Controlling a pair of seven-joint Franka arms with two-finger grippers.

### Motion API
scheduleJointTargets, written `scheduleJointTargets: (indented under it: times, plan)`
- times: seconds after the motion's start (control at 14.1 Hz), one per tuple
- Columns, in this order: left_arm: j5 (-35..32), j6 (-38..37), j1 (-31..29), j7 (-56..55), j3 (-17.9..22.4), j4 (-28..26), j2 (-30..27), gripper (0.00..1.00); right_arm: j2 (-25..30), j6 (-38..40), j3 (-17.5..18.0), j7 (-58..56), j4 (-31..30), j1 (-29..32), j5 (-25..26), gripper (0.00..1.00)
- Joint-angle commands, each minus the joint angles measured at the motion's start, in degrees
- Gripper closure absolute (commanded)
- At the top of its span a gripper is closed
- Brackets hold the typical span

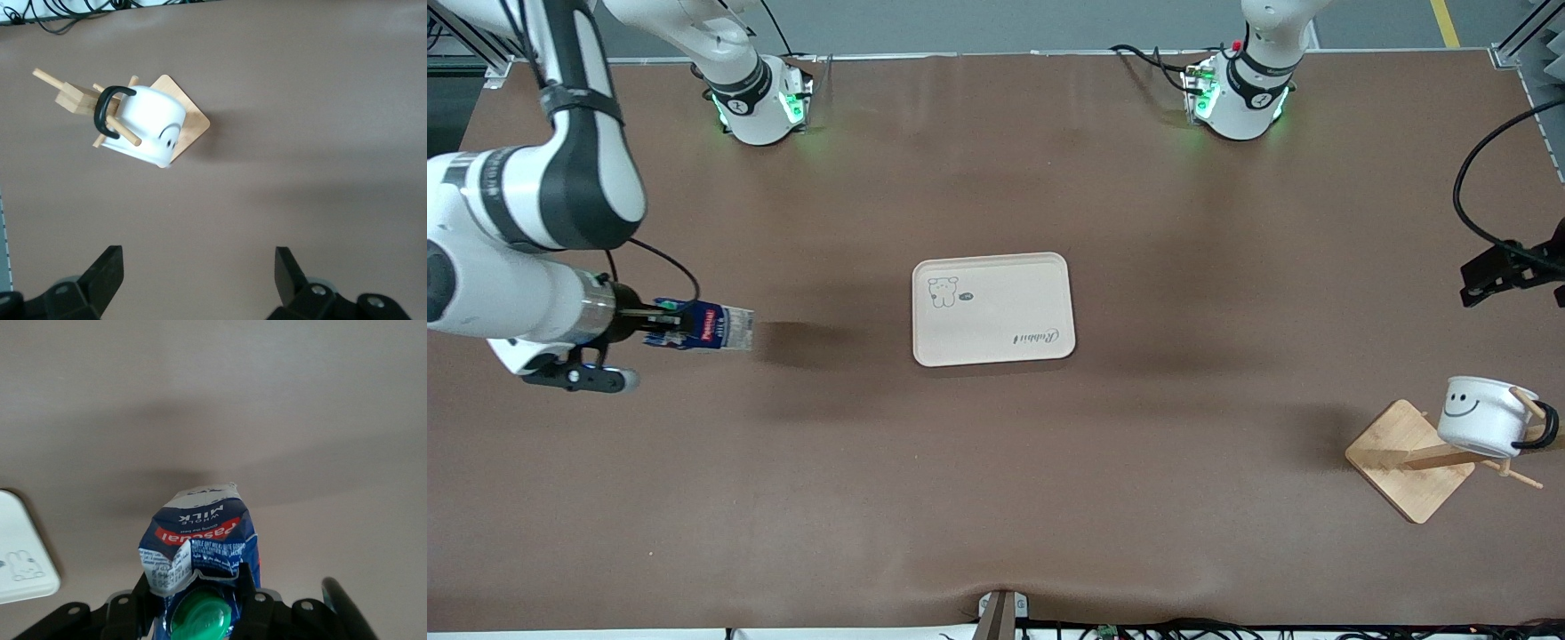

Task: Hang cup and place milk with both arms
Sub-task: 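Lower the milk carton onto the table with the right gripper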

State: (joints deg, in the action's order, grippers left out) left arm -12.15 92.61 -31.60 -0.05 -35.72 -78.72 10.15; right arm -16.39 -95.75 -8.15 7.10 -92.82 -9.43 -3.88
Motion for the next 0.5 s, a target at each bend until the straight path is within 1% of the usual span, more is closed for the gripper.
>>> scheduleJointTargets:
  times: [0.0, 0.07, 0.14, 0.21, 0.28, 0.36, 0.43]
  plan:
    - [1.2, -2.2, -0.2, 1.0, 0.3, -1.5, -4.2, 0.0, 7.1, -2.8, 1.1, -2.8, -9.3, 3.8, 1.8, 0.93]
    - [1.2, -4.2, 0.0, 2.0, 0.5, -1.4, -4.3, 0.0, 7.9, -3.9, 1.2, -2.9, -10.6, 4.8, 4.3, 0.93]
    - [1.4, -5.7, 1.9, 2.2, 2.0, -1.7, -5.4, 0.0, 8.7, -5.1, 1.2, -2.9, -12.2, 5.1, 6.2, 0.92]
    - [1.7, -5.9, 6.6, 2.1, 7.4, -2.9, -7.0, 0.0, 10.0, -6.2, 1.2, -2.9, -14.6, 5.5, 6.6, 0.92]
    - [3.5, -5.9, 10.2, 2.2, 12.1, -4.4, -8.1, 0.0, 11.2, -8.2, 1.2, -2.9, -18.0, 6.1, 6.6, 0.92]
    - [7.9, -5.8, 12.1, 2.2, 16.1, -5.2, -9.0, 0.0, 12.7, -12.0, 1.2, -3.0, -22.0, 6.2, 6.7, 0.92]
    - [10.4, -5.7, 15.3, 2.2, 20.6, -6.4, -10.1, 0.0, 13.7, -15.4, 1.1, -3.1, -25.5, 6.2, 6.8, 0.92]
